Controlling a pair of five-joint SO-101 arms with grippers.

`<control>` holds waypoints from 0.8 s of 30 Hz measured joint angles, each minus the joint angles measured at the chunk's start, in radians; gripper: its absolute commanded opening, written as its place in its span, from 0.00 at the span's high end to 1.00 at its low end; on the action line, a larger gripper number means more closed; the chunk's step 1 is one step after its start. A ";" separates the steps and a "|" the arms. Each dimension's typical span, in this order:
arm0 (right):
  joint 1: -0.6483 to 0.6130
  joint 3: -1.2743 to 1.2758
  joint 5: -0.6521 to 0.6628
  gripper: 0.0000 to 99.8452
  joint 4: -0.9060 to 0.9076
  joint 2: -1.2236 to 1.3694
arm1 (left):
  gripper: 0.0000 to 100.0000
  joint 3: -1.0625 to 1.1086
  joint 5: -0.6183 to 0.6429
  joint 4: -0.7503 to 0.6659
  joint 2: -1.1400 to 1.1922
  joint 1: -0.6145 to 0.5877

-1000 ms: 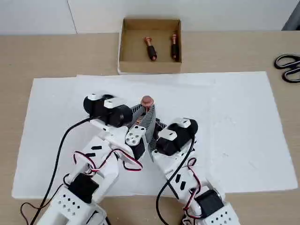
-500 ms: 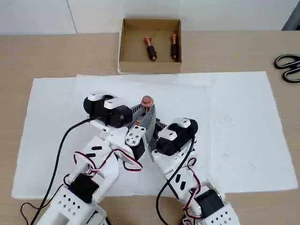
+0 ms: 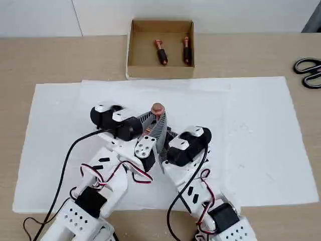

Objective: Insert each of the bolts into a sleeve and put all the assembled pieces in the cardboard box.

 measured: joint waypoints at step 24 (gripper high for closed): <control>0.000 0.000 0.000 1.00 0.000 0.000 | 0.99 -0.025 0.000 0.000 0.002 0.000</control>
